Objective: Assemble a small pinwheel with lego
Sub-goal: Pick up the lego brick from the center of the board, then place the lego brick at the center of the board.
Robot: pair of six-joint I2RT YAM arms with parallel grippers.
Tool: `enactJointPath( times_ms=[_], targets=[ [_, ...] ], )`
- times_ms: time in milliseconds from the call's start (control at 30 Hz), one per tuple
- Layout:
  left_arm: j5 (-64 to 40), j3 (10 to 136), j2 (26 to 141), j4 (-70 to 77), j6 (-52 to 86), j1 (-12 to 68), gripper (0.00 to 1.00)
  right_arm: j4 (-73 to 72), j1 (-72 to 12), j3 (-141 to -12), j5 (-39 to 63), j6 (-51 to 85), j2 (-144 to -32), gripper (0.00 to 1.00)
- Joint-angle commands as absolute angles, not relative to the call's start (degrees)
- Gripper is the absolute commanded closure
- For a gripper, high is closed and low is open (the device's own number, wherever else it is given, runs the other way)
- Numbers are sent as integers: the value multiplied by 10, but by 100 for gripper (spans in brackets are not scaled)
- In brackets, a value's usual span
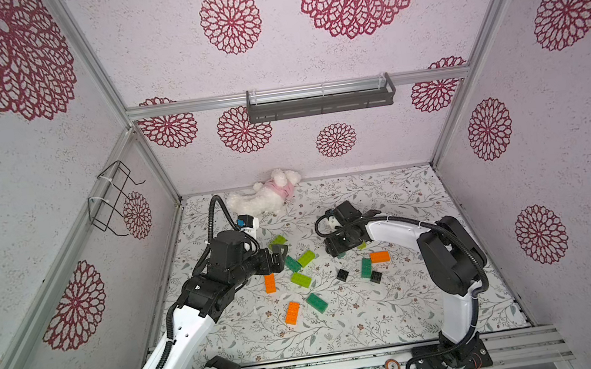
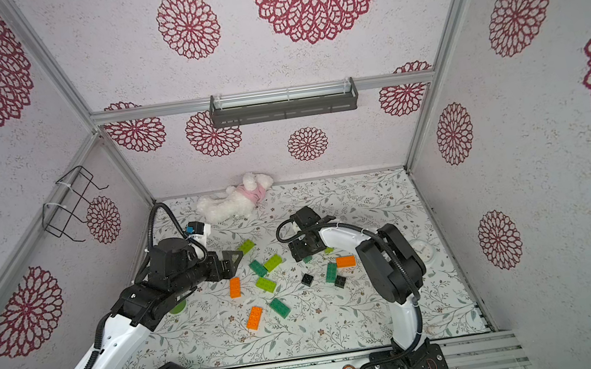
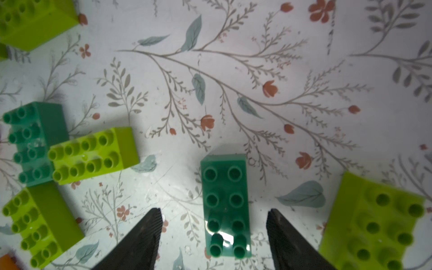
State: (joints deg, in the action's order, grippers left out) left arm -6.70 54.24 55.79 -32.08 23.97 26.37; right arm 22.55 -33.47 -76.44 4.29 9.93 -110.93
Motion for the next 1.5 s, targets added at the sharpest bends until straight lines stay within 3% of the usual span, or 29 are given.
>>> enactJointPath(
  times_ms=[0,300,633,933,1333,1467],
  targets=[
    [-62,538,557,-321,233,267,3,249,-340,-787,-2,89,-1121,37],
    [-63,539,562,-321,232,267,3,241,-355,-793,11,91,-1140,47],
    [-65,539,559,-320,233,267,3,247,-360,-821,-64,142,-1150,72],
    [-74,537,557,-318,234,267,3,298,-359,-904,-140,258,-1188,72],
    [-77,535,545,-318,236,267,3,310,-352,-943,-116,293,-1236,68],
    [-79,534,542,-317,235,267,3,302,-351,-938,-107,299,-1228,48]
  ],
)
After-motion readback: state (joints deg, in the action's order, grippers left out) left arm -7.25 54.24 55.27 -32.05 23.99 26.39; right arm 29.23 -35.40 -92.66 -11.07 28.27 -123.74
